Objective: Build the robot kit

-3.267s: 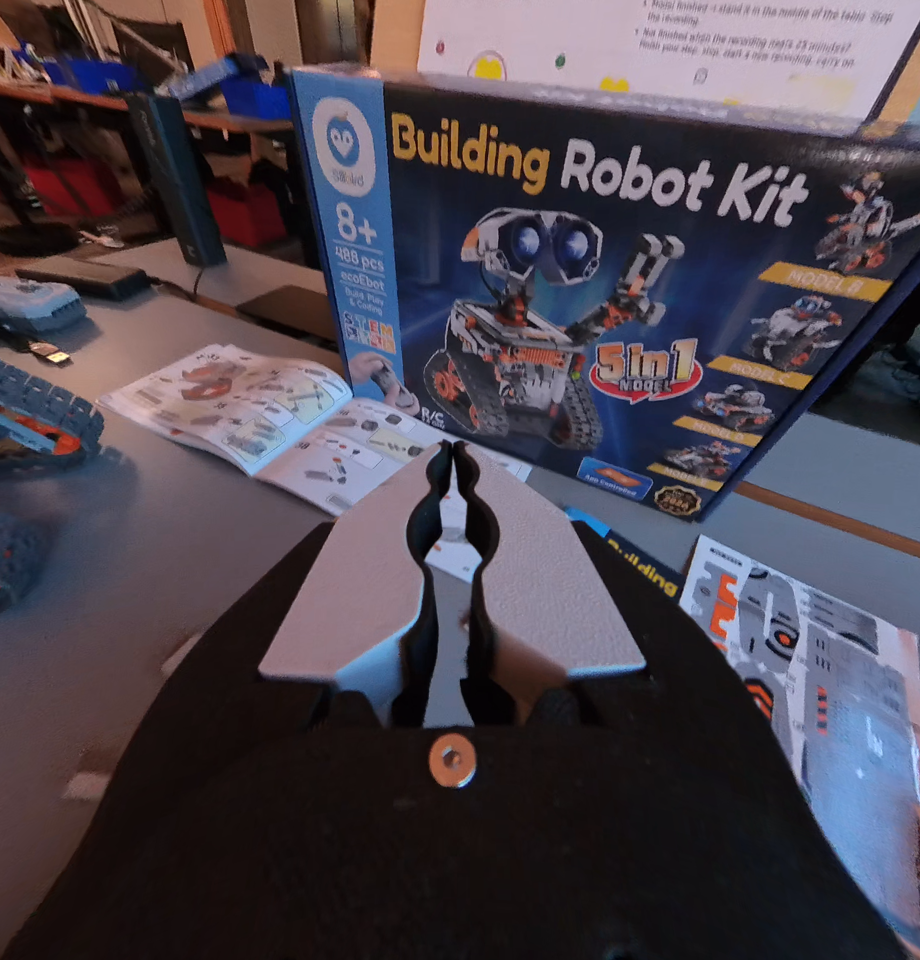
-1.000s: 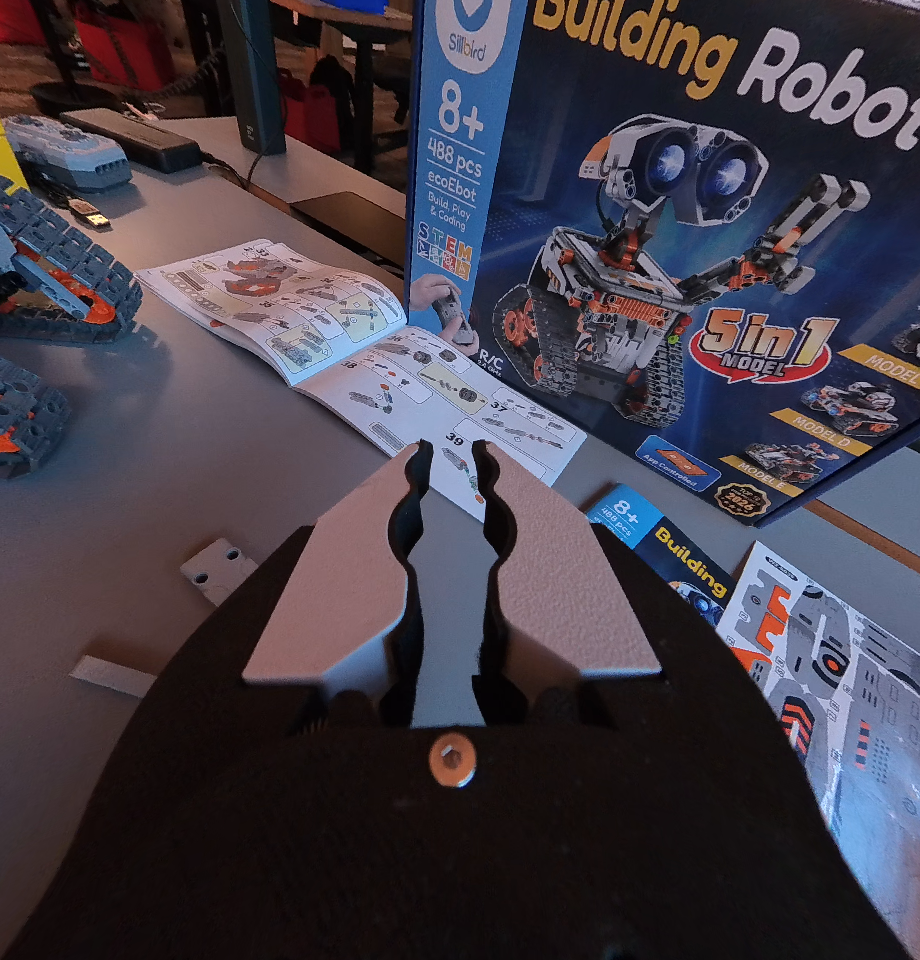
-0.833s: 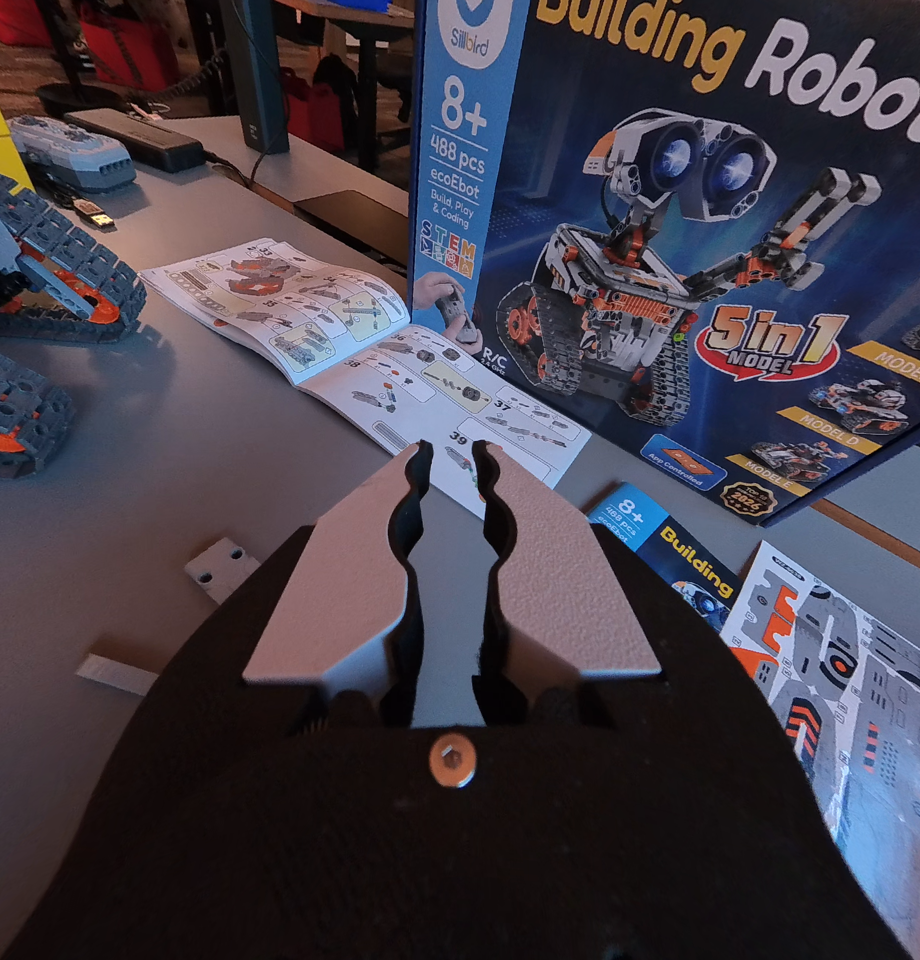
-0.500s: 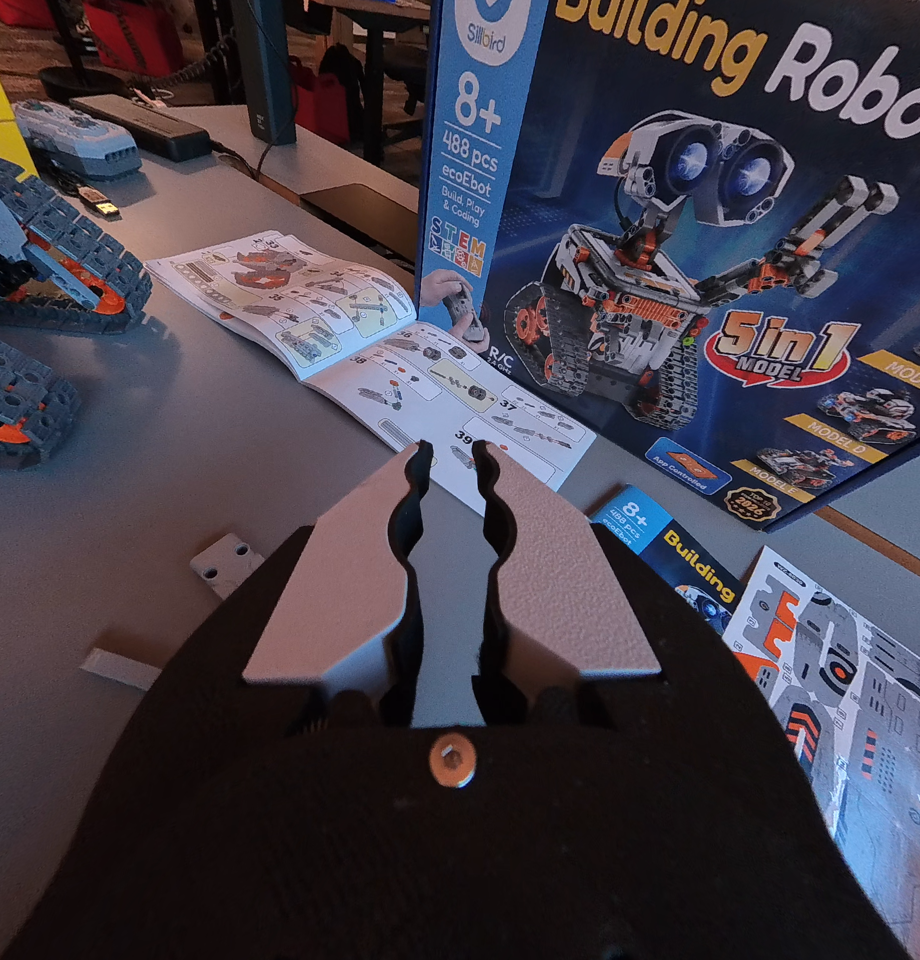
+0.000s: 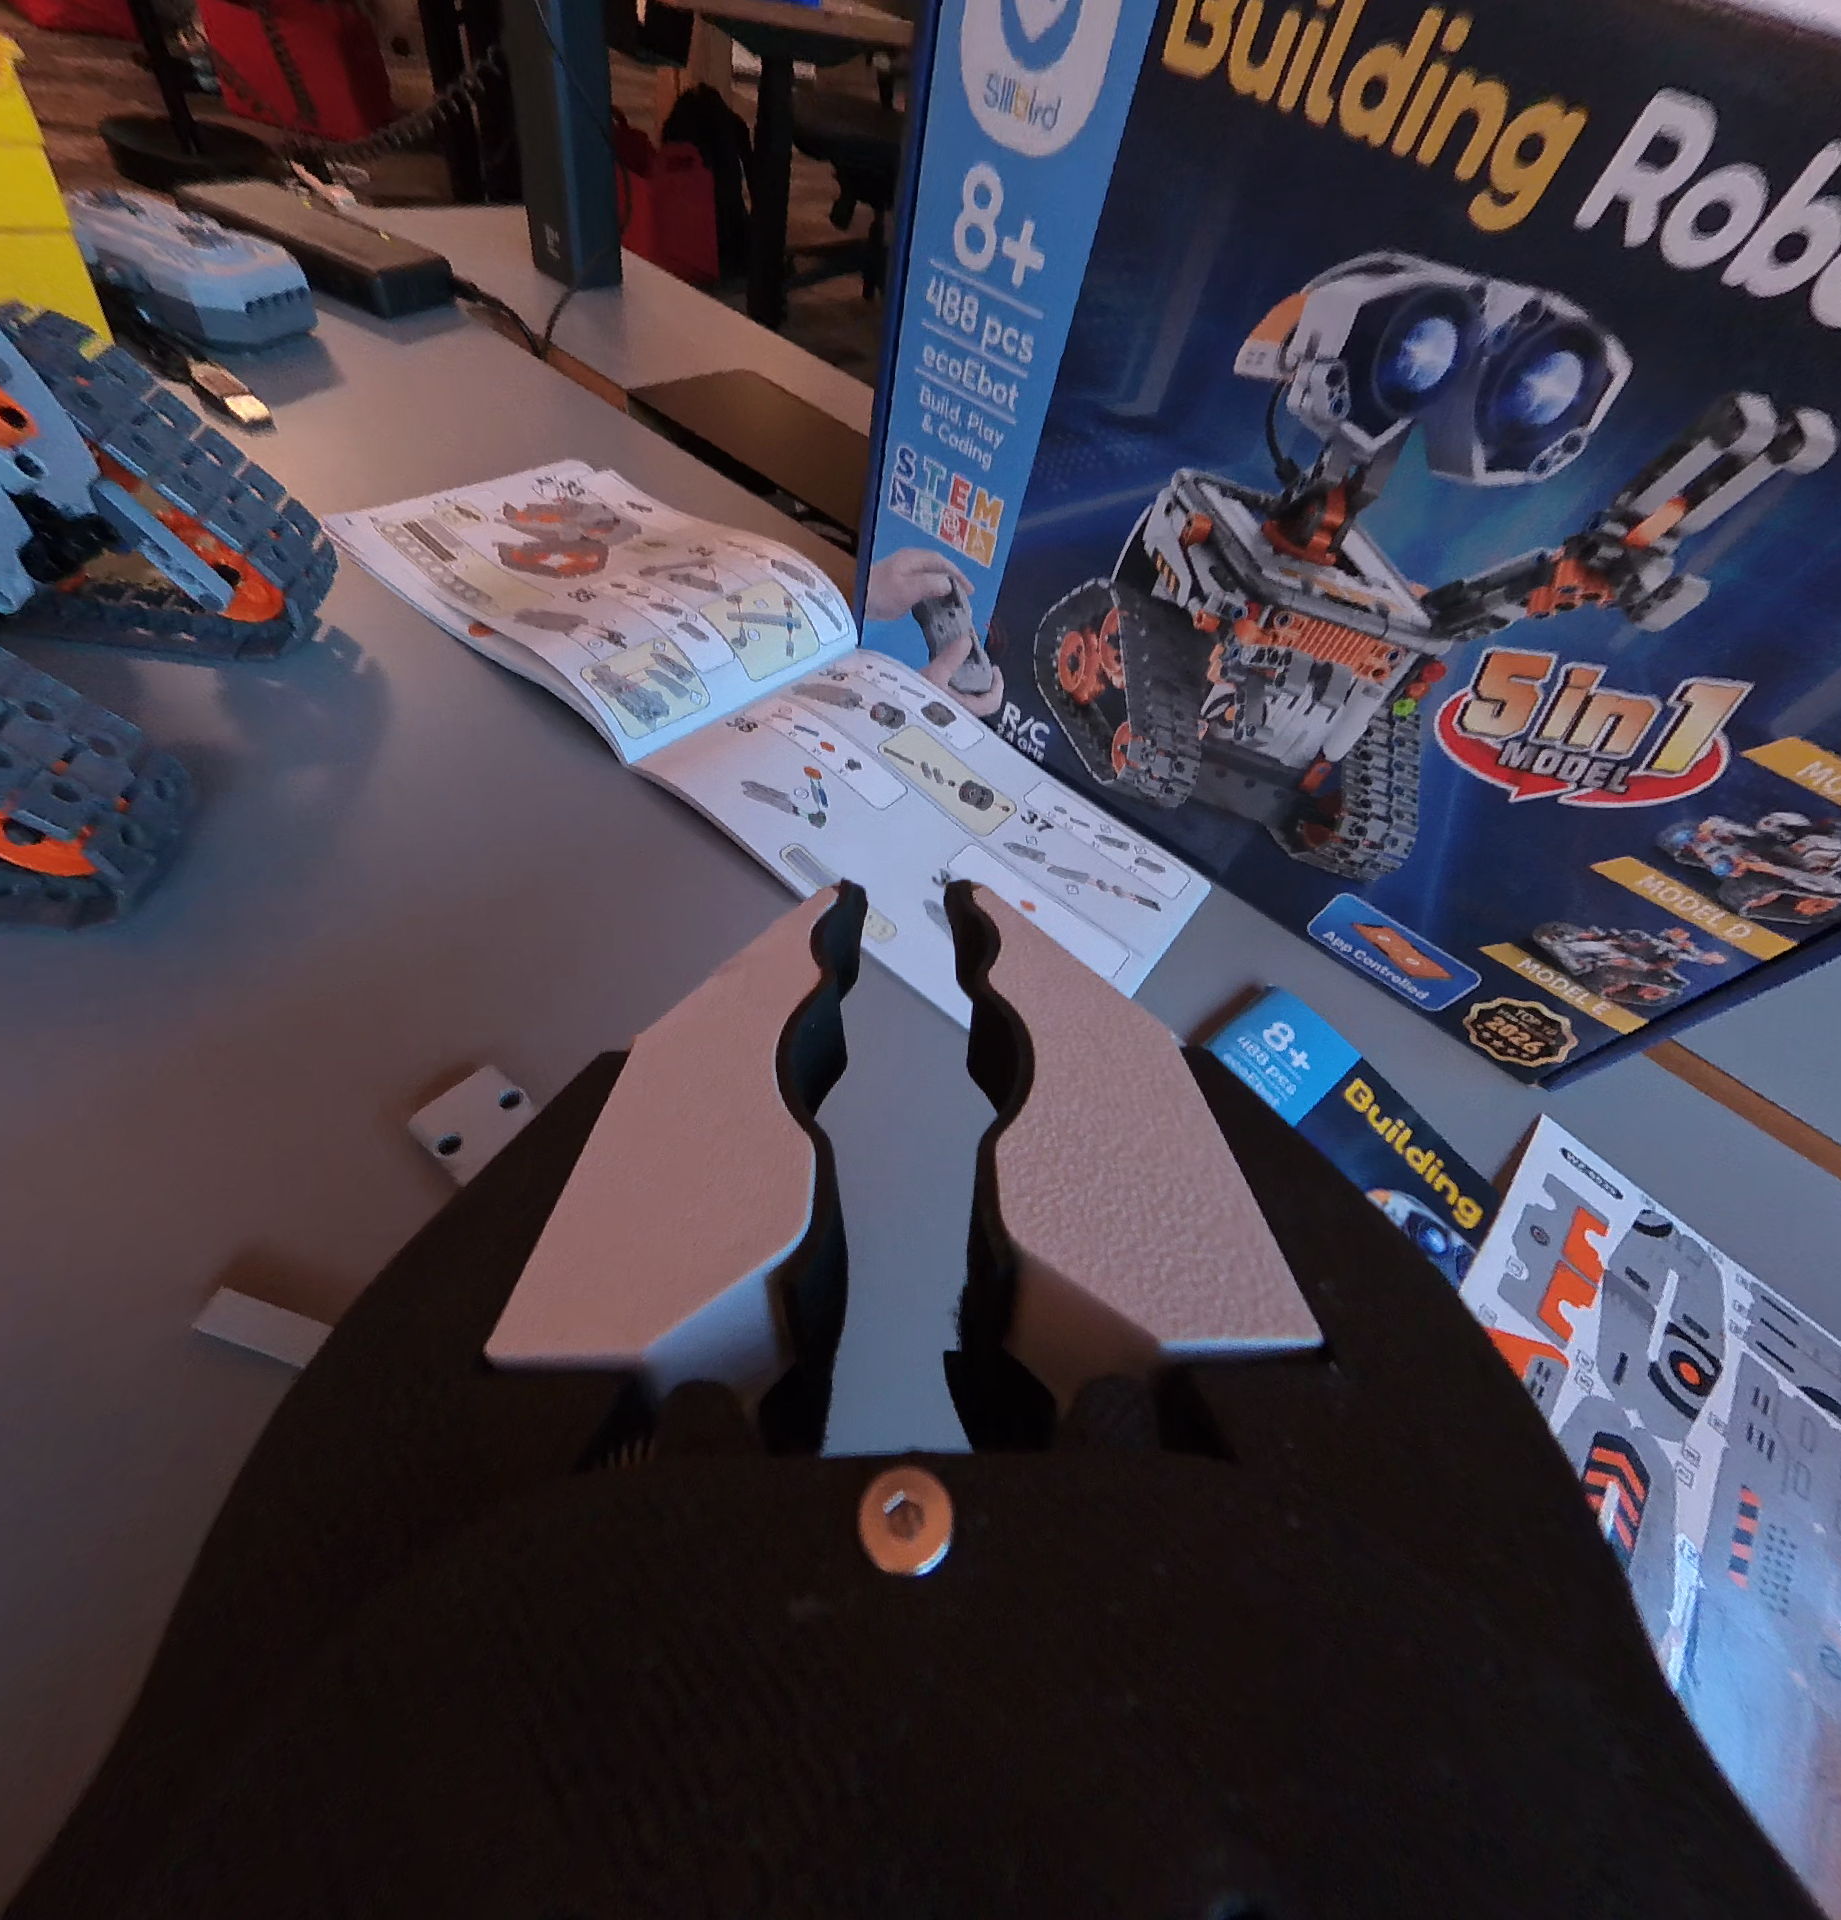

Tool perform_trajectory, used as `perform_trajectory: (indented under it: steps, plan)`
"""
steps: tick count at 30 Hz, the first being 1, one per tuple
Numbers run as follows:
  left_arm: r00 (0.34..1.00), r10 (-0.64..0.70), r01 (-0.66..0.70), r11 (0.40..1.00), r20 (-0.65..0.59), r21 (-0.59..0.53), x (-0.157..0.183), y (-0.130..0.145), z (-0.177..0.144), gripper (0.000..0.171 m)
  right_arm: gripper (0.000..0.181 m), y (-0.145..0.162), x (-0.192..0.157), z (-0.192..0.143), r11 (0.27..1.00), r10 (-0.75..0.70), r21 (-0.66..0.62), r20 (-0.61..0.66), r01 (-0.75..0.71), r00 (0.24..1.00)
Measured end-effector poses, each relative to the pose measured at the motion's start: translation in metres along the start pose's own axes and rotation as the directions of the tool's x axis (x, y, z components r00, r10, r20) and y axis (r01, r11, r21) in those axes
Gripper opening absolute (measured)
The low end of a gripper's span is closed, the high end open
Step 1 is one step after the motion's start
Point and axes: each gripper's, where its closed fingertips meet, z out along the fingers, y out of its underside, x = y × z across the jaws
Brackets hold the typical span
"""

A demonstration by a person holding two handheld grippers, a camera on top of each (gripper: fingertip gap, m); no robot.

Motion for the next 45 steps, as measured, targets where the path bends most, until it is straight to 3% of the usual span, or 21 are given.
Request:
perform_trajectory:
  steps: [9, 15, 21, 24, 29, 45]
  plan:
    - [0.999, 0.023, -0.027, 0.990, -0.026, -0.137, 0.007, 0.016, 0.009, 0.015, 0.017, 0.001, 0.010, -0.002, 1.000, 0.025, 0.009, -0.021, -0.024, 0.999]
    - [0.977, -0.202, 0.191, 0.972, -0.073, -0.139, 0.008, -0.001, 0.021, 0.011, 0.017, -0.002, 0.014, -0.006, 0.997, 0.074, 0.037, -0.018, -0.073, 0.997]
    - [0.951, -0.297, 0.284, 0.948, -0.086, -0.143, 0.010, -0.003, 0.024, 0.011, 0.017, 0.001, 0.013, -0.005, 1.000, 0.017, 0.005, -0.037, -0.016, 0.999]
    - [0.951, -0.291, 0.274, 0.951, -0.105, -0.146, 0.016, -0.006, 0.027, 0.012, 0.017, 0.002, 0.011, -0.004, 1.000, 0.005, 0.000, -0.033, -0.005, 0.999]
    - [0.968, -0.249, 0.240, 0.952, -0.024, -0.189, 0.011, 0.001, 0.029, 0.013, 0.018, 0.006, 0.009, -0.001, 1.000, -0.012, -0.024, -0.027, 0.011, 1.000]
    - [0.972, -0.231, 0.215, 0.940, -0.030, -0.265, 0.022, 0.006, 0.031, 0.009, 0.018, 0.008, 0.008, -0.001, 0.999, -0.035, -0.041, -0.026, 0.034, 0.999]
